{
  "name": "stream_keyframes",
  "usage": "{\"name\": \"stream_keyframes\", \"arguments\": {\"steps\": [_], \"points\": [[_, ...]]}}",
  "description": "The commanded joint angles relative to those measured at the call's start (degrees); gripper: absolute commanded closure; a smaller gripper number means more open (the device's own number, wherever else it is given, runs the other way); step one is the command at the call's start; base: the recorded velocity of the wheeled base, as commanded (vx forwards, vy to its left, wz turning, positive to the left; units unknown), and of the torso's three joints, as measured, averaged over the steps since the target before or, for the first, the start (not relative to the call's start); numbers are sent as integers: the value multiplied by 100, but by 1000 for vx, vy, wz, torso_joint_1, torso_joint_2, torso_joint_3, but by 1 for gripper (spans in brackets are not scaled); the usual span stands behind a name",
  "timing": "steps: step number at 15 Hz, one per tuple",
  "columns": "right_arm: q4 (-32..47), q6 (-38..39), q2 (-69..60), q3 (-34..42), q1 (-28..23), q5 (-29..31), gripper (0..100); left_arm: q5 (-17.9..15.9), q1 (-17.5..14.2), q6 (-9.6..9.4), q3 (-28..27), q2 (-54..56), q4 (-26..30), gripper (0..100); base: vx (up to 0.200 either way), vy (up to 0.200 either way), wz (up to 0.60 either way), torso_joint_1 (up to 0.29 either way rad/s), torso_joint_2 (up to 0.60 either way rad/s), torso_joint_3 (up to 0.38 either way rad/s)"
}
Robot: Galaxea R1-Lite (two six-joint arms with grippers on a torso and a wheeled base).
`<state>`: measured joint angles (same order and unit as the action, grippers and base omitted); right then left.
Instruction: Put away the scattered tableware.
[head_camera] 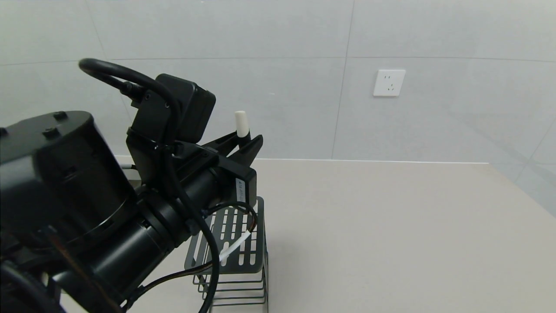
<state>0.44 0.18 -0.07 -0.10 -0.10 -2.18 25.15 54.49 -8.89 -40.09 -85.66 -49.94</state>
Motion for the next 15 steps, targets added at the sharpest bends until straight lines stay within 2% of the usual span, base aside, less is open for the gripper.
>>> {"name": "stream_keyframes", "arguments": {"steps": [1, 15], "points": [[0, -1, 7, 1, 1, -2, 100, -1, 0, 10, 10, -12, -6, 100, 0, 0, 0, 0, 0, 0], [0, -1, 7, 1, 1, -2, 100, -1, 0, 36, 221, -100, -6, 100, 0, 0, 0, 0, 0, 0]]}}
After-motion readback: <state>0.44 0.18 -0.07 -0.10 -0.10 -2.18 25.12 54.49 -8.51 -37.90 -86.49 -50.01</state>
